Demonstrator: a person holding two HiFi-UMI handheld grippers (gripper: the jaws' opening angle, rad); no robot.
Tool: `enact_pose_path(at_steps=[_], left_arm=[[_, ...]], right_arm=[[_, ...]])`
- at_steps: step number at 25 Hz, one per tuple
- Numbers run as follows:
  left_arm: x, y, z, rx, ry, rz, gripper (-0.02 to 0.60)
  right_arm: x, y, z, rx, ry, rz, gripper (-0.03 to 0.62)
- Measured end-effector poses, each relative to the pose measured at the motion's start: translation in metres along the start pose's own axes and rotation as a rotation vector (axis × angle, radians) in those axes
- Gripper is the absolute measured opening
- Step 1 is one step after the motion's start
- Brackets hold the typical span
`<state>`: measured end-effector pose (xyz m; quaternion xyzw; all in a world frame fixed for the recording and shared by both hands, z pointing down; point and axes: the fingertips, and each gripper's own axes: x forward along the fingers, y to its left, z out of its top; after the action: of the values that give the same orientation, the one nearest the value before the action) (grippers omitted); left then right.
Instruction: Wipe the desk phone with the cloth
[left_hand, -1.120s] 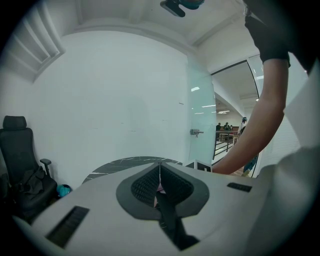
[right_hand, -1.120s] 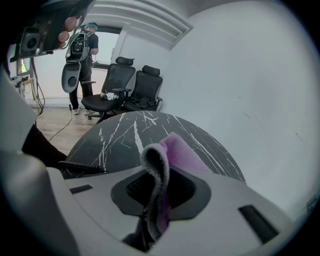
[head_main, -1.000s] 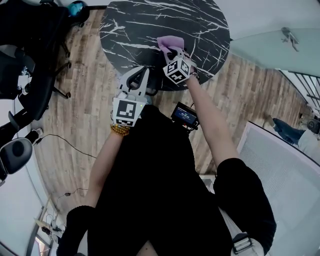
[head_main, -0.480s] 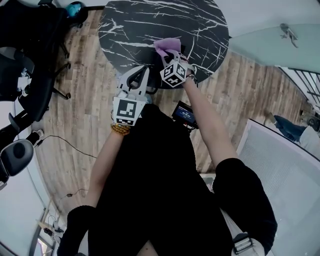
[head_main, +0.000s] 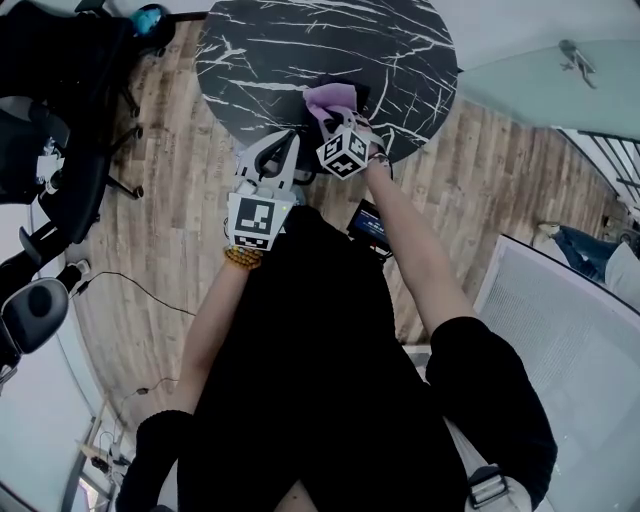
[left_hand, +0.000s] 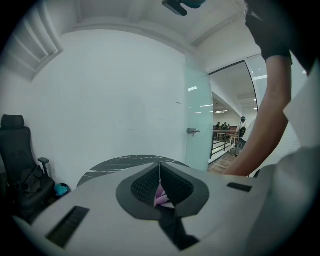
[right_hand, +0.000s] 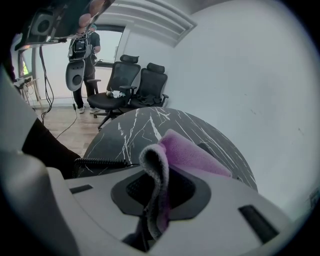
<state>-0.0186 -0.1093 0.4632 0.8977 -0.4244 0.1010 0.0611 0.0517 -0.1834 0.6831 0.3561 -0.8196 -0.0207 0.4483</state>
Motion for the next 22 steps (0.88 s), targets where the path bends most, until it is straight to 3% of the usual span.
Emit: enact_pose_path(at_steps=[22], left_arm=[[-0.002,-0.012,-0.004,0.015,0.010,-0.023,0.018]], right_arm=[[-0.007,0.047,-0.014,-0.003,0.014,0.098,0.063]])
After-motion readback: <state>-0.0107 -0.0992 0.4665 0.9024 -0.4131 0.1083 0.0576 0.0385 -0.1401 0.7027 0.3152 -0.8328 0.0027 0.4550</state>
